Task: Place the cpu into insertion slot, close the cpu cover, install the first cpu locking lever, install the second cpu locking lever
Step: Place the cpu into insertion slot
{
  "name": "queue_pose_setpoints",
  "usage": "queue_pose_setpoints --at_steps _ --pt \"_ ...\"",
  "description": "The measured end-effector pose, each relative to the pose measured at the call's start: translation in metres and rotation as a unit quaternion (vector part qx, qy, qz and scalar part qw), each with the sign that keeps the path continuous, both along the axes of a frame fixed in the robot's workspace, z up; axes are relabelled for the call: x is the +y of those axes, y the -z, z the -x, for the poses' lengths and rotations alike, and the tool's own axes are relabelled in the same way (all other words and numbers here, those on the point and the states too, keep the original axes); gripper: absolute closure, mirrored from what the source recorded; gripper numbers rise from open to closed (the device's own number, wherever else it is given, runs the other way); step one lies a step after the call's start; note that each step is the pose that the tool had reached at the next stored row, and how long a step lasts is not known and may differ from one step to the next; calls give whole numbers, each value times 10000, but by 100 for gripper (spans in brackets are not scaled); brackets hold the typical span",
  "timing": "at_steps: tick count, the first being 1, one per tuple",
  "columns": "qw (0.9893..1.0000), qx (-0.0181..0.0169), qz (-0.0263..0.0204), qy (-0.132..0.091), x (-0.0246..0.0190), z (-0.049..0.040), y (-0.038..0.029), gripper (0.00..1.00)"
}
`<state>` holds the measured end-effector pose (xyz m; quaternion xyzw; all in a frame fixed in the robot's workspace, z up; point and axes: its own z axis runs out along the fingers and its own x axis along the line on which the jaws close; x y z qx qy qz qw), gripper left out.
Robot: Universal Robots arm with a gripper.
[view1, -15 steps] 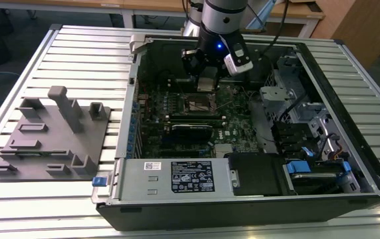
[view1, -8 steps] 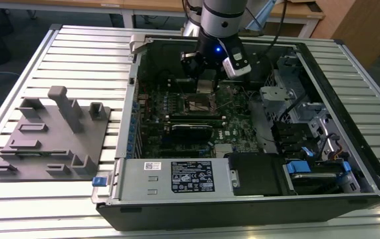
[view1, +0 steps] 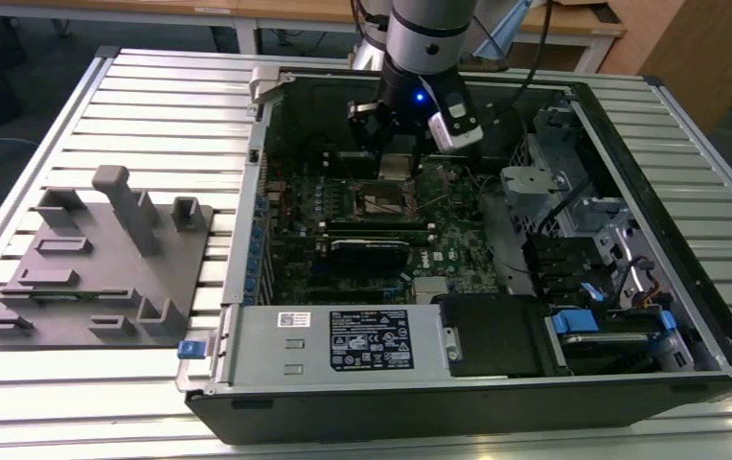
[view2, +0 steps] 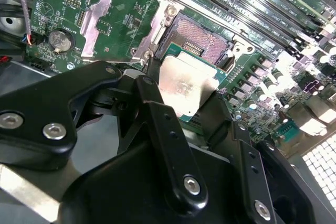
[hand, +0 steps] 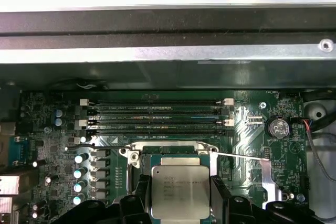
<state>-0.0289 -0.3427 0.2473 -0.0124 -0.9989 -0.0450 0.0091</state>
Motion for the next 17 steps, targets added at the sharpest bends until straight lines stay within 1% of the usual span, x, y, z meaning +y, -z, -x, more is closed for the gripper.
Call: queue_pose_setpoints --at_steps 9,14,17 --pt "10000 0 0 0 0 6 31 46" --pt "10000 0 0 0 -1 25 62 46" --pt "10000 0 0 -6 -1 27 92 46"
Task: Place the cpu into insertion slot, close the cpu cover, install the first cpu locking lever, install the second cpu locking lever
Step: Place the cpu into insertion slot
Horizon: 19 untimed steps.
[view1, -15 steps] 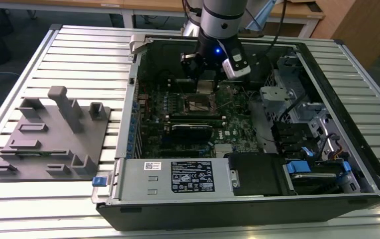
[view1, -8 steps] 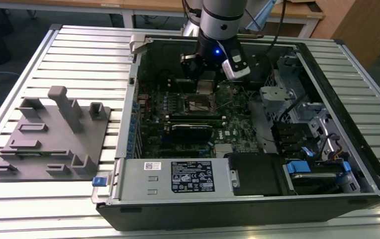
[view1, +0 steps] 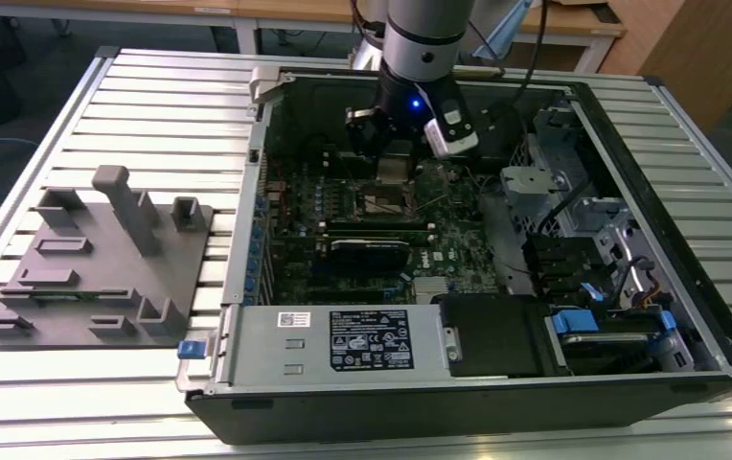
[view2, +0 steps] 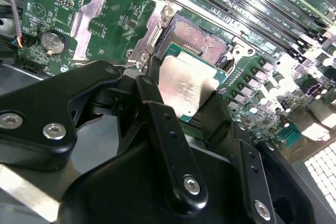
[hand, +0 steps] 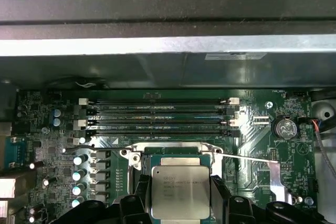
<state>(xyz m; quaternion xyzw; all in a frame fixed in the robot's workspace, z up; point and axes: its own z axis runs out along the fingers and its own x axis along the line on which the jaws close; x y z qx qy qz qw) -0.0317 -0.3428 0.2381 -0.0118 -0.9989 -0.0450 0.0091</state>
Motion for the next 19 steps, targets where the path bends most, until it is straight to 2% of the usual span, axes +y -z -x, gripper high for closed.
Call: queue_pose_setpoints --at_steps 9,14,19 --pt "9998 0 2 -173 -28 1 50 46" --pt "9998 -1 2 -214 -54 13 66 46" --pt "9998 0 5 -218 -55 16 67 46"
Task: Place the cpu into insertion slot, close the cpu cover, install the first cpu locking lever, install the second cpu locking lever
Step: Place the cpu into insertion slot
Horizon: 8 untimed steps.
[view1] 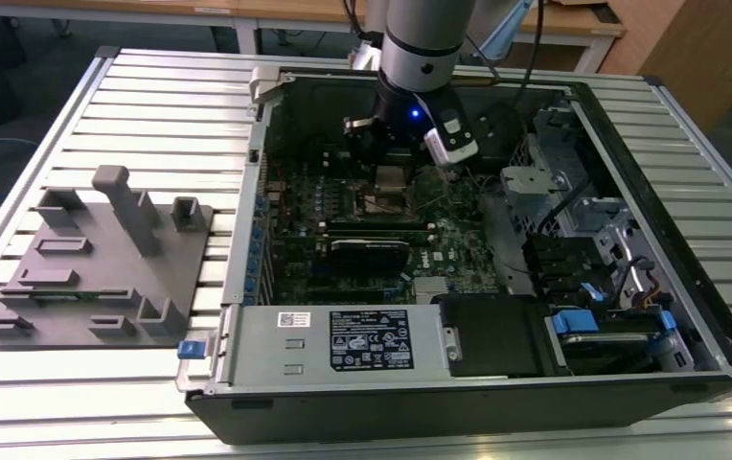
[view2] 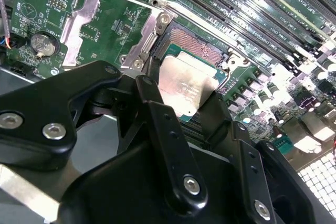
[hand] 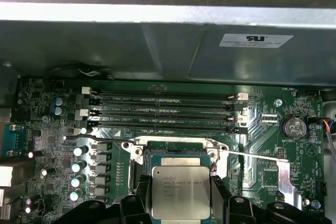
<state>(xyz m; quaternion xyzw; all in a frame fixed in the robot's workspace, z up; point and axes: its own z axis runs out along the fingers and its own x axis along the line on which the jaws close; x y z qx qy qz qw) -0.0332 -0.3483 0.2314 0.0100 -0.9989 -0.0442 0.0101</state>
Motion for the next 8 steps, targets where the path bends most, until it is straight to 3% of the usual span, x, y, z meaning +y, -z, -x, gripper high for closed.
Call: queue_pose_setpoints --at_steps 8 --pt "10000 0 0 84 0 0 3 46"
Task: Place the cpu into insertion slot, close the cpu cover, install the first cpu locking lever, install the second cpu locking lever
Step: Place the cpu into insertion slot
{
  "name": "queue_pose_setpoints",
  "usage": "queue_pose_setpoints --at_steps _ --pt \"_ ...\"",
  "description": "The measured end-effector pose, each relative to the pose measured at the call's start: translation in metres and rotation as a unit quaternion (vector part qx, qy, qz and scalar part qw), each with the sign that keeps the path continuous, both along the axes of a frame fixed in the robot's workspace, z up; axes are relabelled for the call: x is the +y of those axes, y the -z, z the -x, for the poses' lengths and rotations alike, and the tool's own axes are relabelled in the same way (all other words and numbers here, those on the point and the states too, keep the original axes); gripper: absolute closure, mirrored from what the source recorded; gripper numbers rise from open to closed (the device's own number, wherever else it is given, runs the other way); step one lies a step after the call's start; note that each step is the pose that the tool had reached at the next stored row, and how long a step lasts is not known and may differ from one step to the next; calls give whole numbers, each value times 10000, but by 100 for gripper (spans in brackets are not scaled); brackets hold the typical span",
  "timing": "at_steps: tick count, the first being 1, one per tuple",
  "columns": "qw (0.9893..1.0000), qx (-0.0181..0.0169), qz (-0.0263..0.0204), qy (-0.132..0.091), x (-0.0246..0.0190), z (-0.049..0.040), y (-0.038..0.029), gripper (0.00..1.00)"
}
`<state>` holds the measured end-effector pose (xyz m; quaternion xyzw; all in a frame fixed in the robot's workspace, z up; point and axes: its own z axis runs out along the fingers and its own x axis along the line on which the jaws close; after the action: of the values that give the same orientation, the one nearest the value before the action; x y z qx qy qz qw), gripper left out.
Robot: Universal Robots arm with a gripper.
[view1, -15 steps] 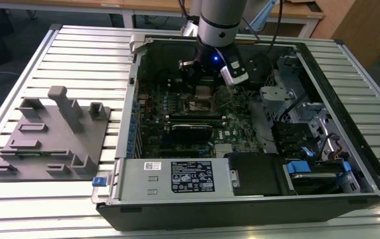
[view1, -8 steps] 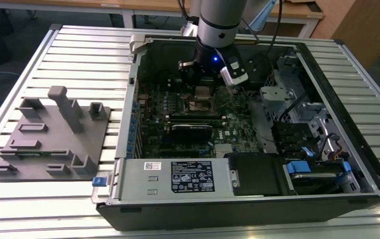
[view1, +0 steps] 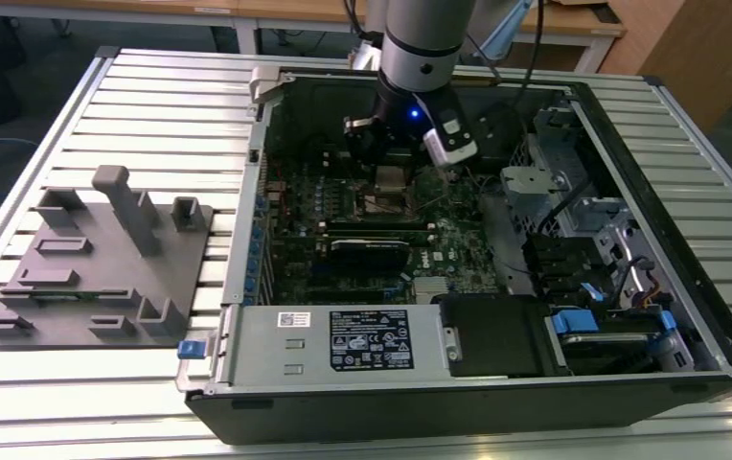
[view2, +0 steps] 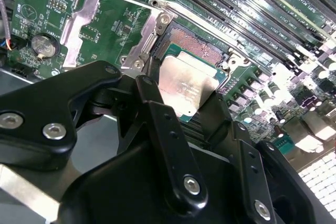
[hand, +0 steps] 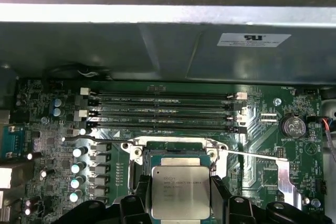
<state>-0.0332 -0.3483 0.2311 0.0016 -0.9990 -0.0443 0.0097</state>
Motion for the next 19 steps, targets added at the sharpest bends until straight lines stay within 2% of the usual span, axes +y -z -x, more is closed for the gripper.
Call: queue_pose_setpoints --at_steps 10,19 --pt "9999 0 0 116 0 0 1 46" --pt "9999 1 0 131 0 0 6 46"
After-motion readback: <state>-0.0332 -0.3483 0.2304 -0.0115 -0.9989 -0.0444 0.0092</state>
